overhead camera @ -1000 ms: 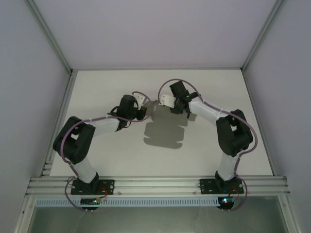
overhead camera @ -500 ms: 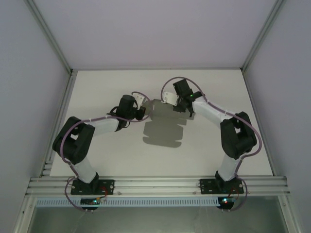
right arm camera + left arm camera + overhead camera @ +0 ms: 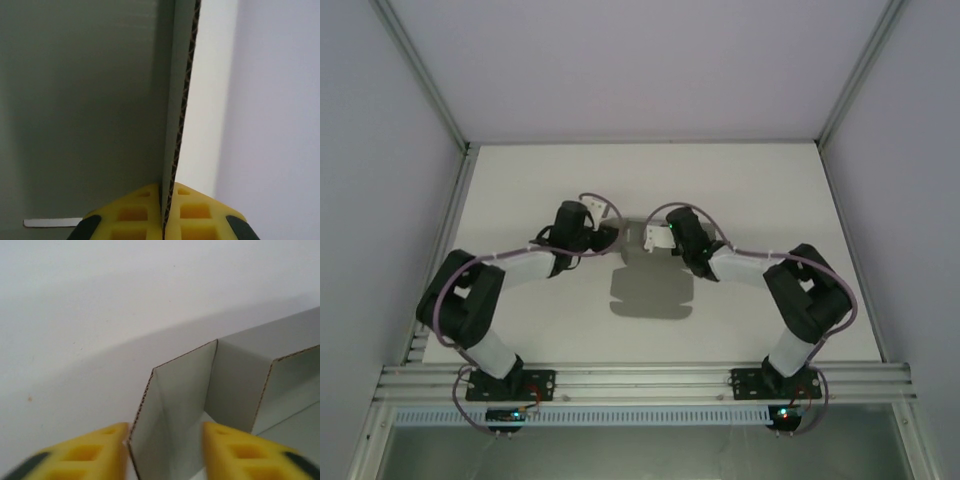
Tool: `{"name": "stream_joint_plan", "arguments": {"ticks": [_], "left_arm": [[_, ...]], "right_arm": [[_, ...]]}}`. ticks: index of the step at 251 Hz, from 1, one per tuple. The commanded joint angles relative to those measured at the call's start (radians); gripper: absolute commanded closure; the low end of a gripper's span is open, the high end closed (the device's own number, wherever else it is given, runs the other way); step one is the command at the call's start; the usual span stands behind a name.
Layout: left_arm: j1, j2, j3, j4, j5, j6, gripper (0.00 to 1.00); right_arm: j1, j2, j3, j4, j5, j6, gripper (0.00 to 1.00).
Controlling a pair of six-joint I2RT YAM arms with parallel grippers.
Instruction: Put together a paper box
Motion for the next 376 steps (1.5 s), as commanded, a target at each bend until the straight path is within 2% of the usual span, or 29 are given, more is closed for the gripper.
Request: {"name": "stream_joint_plan", "arguments": {"ticks": [1, 16, 57, 82, 107, 148, 167, 191, 220, 249, 286, 310, 350, 376], "left_arm": [[0.035, -0.12, -0.054, 0.037, 0.035, -0.06, 0.25], [0.064, -0.177, -0.093, 0.05, 0.033, -0.083, 0.0], [0.167, -0.24, -0.102, 0.006, -0.053, -0.171, 0.0], [0.227, -0.197, -0.052, -0.049, -0.066, -0.228, 0.0], [0.259, -0.119, 0.01, -0.085, -0.09, -0.265, 0.0], [0.29, 0.045, 0.105, -0.061, -0.056, -0.252, 0.0], [0.29, 0.125, 0.157, -0.033, -0.02, -0.236, 0.01], [0.281, 0.191, 0.208, 0.003, 0.078, -0.21, 0.01], [0.238, 0.211, 0.186, 0.093, 0.184, -0.14, 0.0], [0.198, 0.217, 0.15, 0.149, 0.217, -0.073, 0.11], [0.17, 0.225, 0.096, 0.27, 0.325, -0.051, 0.25], [0.156, 0.233, 0.077, 0.301, 0.326, -0.035, 0.35], [0.132, 0.259, 0.062, 0.356, 0.322, -0.015, 0.39], [0.126, 0.287, 0.072, 0.395, 0.373, -0.024, 0.45]], "right_arm": [[0.024, 0.047, -0.038, 0.399, 0.119, -0.238, 1.0], [0.021, 0.049, -0.008, 0.403, 0.132, -0.237, 1.0], [-0.001, 0.053, 0.048, 0.422, 0.071, -0.195, 1.0], [-0.015, 0.095, 0.061, 0.447, 0.028, -0.194, 1.0], [-0.026, 0.164, 0.054, 0.55, 0.001, -0.211, 1.0], [-0.026, 0.251, 0.047, 0.667, -0.016, -0.239, 1.0], [-0.032, 0.255, 0.052, 0.651, -0.008, -0.216, 1.0], [-0.038, 0.227, 0.037, 0.633, -0.018, -0.191, 1.0], [-0.037, 0.205, 0.027, 0.585, -0.016, -0.171, 1.0], [-0.034, 0.214, 0.026, 0.589, -0.002, -0.172, 1.0], [-0.031, 0.222, 0.025, 0.576, 0.002, -0.172, 1.0], [-0.032, 0.216, 0.029, 0.548, 0.003, -0.164, 1.0], [-0.027, 0.215, 0.038, 0.529, 0.003, -0.153, 1.0], [-0.024, 0.221, 0.05, 0.494, 0.003, -0.149, 1.0]]}}
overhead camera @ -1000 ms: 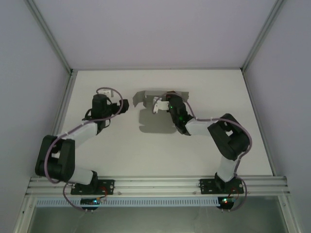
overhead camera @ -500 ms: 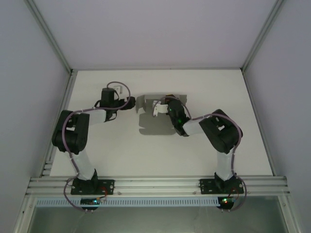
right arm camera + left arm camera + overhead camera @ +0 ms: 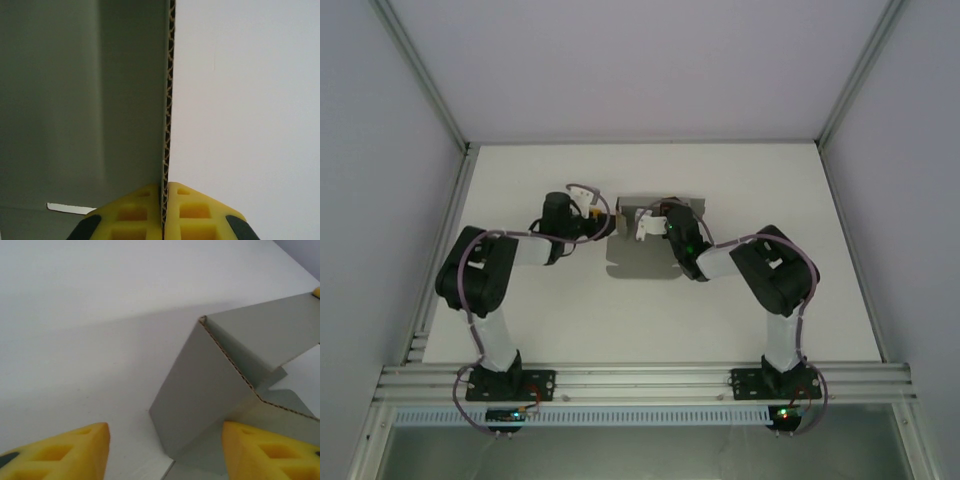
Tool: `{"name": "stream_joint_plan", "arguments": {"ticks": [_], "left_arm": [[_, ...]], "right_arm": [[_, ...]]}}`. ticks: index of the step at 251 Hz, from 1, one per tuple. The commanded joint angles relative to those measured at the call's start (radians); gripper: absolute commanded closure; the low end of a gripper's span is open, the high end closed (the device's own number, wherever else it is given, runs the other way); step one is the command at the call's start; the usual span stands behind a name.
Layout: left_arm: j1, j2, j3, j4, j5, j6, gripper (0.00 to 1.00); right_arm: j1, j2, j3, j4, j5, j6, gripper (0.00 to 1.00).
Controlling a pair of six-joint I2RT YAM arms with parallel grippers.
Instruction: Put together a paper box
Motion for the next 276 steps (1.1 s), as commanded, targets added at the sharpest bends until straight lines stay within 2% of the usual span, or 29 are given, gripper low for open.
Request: {"name": "stream_joint_plan", "arguments": {"ticks": [1, 50, 64, 84, 94, 118, 153, 173, 189, 214, 243, 250, 276], "left_arm": [[-0.014, 0.037, 0.002, 0.09, 0.076, 0.02, 0.45], [-0.029, 0.071, 0.022, 0.045, 0.055, 0.057, 0.47], [-0.033, 0.069, 0.028, 0.046, 0.084, 0.06, 0.47], [-0.047, 0.063, 0.024, 0.056, 0.07, 0.071, 0.45], [-0.051, 0.068, 0.035, 0.047, 0.046, 0.078, 0.41], [-0.052, 0.1, 0.097, -0.013, 0.047, 0.085, 0.41], [-0.055, 0.132, 0.177, -0.102, 0.01, 0.045, 0.47], [-0.056, 0.129, 0.182, -0.084, 0.011, 0.02, 0.48], [-0.061, 0.135, 0.197, -0.097, 0.001, 0.015, 0.53], [-0.103, 0.152, 0.251, -0.199, -0.176, -0.003, 0.72], [-0.172, 0.181, 0.318, -0.364, -0.486, -0.051, 1.0], [-0.183, 0.187, 0.316, -0.374, -0.563, -0.086, 1.0], [-0.202, 0.189, 0.243, -0.319, -0.692, -0.193, 1.0]], "right_arm": [[0.007, -0.015, 0.018, -0.05, 0.005, 0.022, 1.0], [0.007, -0.012, 0.018, -0.075, -0.005, 0.028, 1.0], [0.009, -0.01, 0.02, -0.088, -0.003, 0.03, 1.0], [0.01, -0.008, 0.018, -0.077, -0.001, 0.028, 1.0], [0.013, -0.01, 0.017, -0.075, -0.001, 0.03, 1.0], [0.018, -0.019, 0.017, -0.1, -0.015, 0.042, 1.0], [0.024, -0.028, 0.012, -0.139, -0.031, 0.043, 1.0], [0.025, -0.037, 0.013, -0.196, -0.05, 0.064, 1.0], [0.028, -0.043, 0.016, -0.23, -0.063, 0.079, 1.0], [0.03, -0.051, 0.02, -0.253, -0.064, 0.092, 1.0], [0.031, -0.057, 0.022, -0.276, -0.053, 0.107, 1.0], [0.031, -0.059, 0.022, -0.278, -0.051, 0.112, 1.0], [0.028, -0.059, 0.022, -0.294, -0.039, 0.148, 1.0]]}}
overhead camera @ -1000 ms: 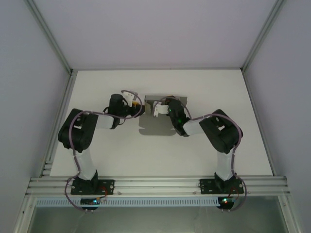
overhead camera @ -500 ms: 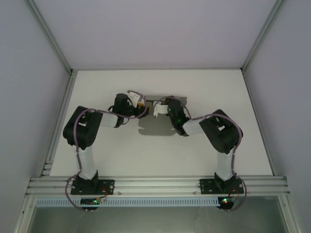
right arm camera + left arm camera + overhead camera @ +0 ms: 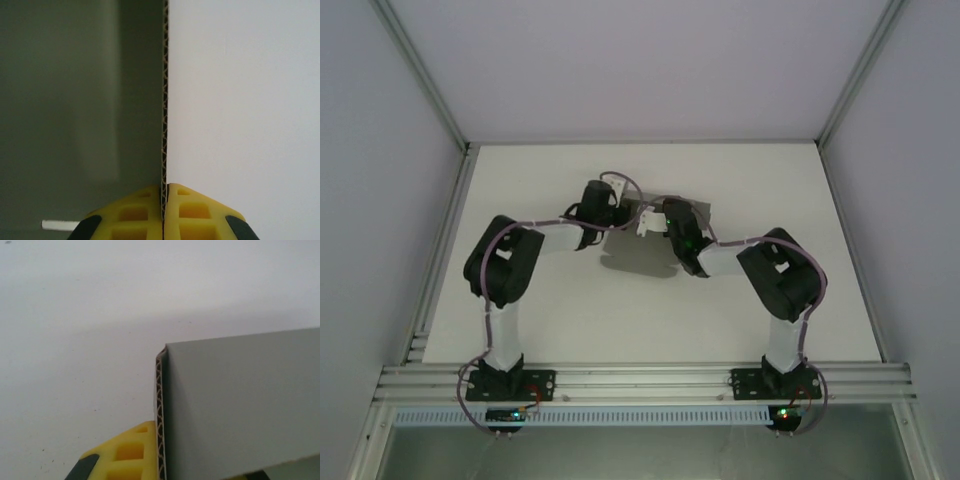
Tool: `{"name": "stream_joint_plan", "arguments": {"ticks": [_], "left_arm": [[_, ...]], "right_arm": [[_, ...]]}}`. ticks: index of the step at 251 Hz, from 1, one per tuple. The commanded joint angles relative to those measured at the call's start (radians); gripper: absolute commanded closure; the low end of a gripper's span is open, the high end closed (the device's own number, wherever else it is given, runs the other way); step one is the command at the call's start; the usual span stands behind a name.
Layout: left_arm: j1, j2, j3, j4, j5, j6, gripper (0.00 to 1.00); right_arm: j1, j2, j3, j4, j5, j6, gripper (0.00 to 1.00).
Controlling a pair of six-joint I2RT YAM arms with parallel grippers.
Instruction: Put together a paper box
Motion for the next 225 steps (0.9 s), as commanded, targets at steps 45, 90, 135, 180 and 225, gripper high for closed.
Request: {"name": "stream_joint_plan", "arguments": {"ticks": [45, 90, 135, 180, 225], "left_arm": [[-0.018, 0.071, -0.073, -0.031, -0.264, -0.124, 1.0], [-0.019, 0.069, -0.109, 0.041, -0.187, -0.071, 0.82], [-0.019, 0.055, -0.109, 0.065, -0.207, -0.083, 0.91], [-0.021, 0.02, -0.115, 0.096, -0.163, -0.079, 0.77], [-0.021, -0.002, -0.118, 0.113, -0.206, -0.114, 1.0]], "right_arm": [[0.024, -0.004, -0.026, -0.13, -0.076, 0.087, 1.0], [0.019, -0.016, -0.034, -0.142, -0.079, 0.101, 1.0], [0.017, -0.027, -0.022, -0.167, -0.088, 0.11, 1.0], [0.018, -0.025, -0.026, -0.181, -0.076, 0.128, 1.0], [0.021, -0.024, -0.037, -0.184, -0.064, 0.139, 1.0]]}}
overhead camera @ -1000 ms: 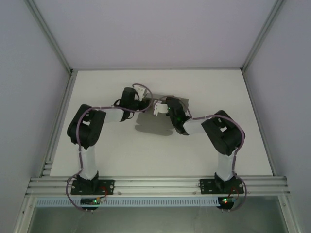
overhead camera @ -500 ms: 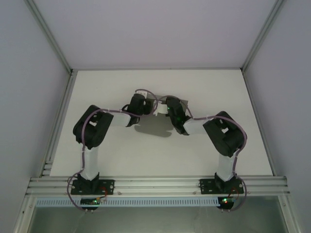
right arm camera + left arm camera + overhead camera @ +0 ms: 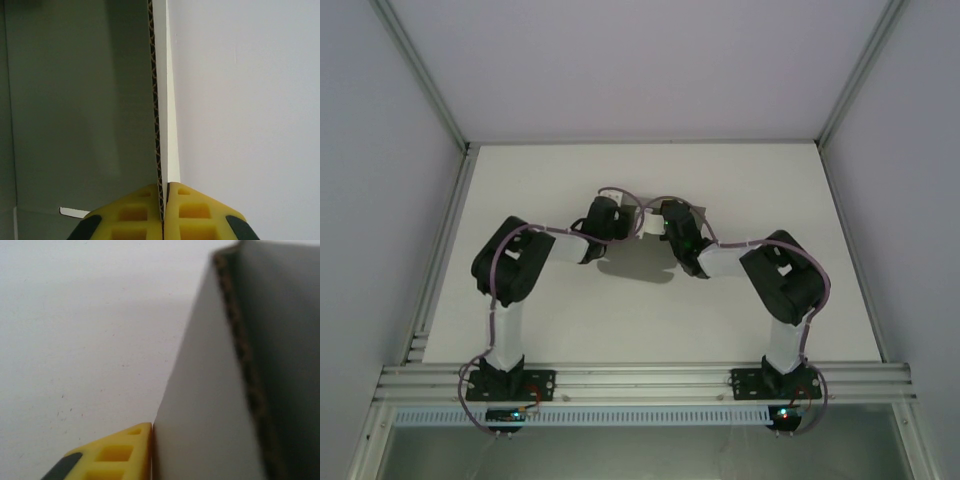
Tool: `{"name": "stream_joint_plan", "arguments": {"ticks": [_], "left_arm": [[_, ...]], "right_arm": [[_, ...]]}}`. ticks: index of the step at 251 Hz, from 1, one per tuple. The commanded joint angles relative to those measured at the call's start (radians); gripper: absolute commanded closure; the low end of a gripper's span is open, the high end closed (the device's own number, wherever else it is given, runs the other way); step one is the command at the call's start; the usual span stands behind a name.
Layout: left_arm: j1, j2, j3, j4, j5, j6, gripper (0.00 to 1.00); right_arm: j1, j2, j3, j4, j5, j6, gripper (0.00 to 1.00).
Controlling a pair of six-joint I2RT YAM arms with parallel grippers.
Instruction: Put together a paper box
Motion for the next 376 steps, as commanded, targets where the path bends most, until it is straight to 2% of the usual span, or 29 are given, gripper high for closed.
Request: {"name": "stream_joint_plan", "arguments": {"ticks": [1, 27, 37, 55, 92, 105, 110, 136, 190, 229, 269, 336, 352, 376], "left_arm": [[0.015, -0.032, -0.01, -0.012, -0.049, -0.059, 1.0], [0.014, -0.032, -0.016, -0.011, -0.129, -0.097, 1.0], [0.009, -0.03, -0.009, -0.05, -0.202, -0.14, 1.0], [0.006, -0.024, -0.006, -0.083, -0.267, -0.156, 1.0], [0.01, -0.043, -0.038, -0.038, -0.168, -0.131, 1.0], [0.01, -0.057, -0.042, -0.031, -0.126, -0.111, 0.72], [0.01, -0.063, -0.047, -0.022, -0.113, -0.101, 0.64], [0.007, -0.087, -0.065, 0.007, -0.069, -0.08, 0.55], [0.005, -0.119, -0.073, 0.029, -0.04, -0.05, 0.52], [0.001, -0.145, -0.079, 0.056, 0.024, -0.032, 0.43], [0.001, -0.122, -0.034, 0.005, -0.007, -0.009, 0.46], [0.001, -0.129, -0.038, 0.033, 0.072, 0.029, 0.48], [0.002, -0.123, -0.02, -0.006, 0.087, 0.041, 0.4], [0.002, -0.115, -0.009, -0.055, 0.1, 0.047, 0.35]], "right_arm": [[0.008, 0.002, -0.033, -0.125, -0.015, 0.041, 1.0], [0.011, 0.001, -0.036, -0.127, -0.002, 0.057, 1.0], [0.011, -0.001, -0.04, -0.132, 0.001, 0.062, 1.0], [0.014, -0.001, -0.045, -0.131, 0.011, 0.073, 1.0], [0.015, 0.001, -0.049, -0.133, 0.017, 0.079, 1.0], [0.013, 0.002, -0.049, -0.133, 0.017, 0.08, 1.0], [0.014, 0.002, -0.049, -0.131, 0.016, 0.079, 1.0], [0.012, 0.002, -0.046, -0.132, 0.018, 0.084, 1.0], [0.012, 0.004, -0.039, -0.14, 0.01, 0.084, 1.0], [0.011, 0.006, -0.039, -0.137, 0.01, 0.082, 1.0], [0.013, 0.004, -0.036, -0.141, 0.011, 0.084, 1.0], [0.015, 0.002, -0.03, -0.149, 0.004, 0.076, 1.0], [0.014, 0.004, -0.031, -0.142, 0.007, 0.068, 1.0], [0.014, 0.006, -0.029, -0.138, 0.01, 0.067, 1.0]]}}
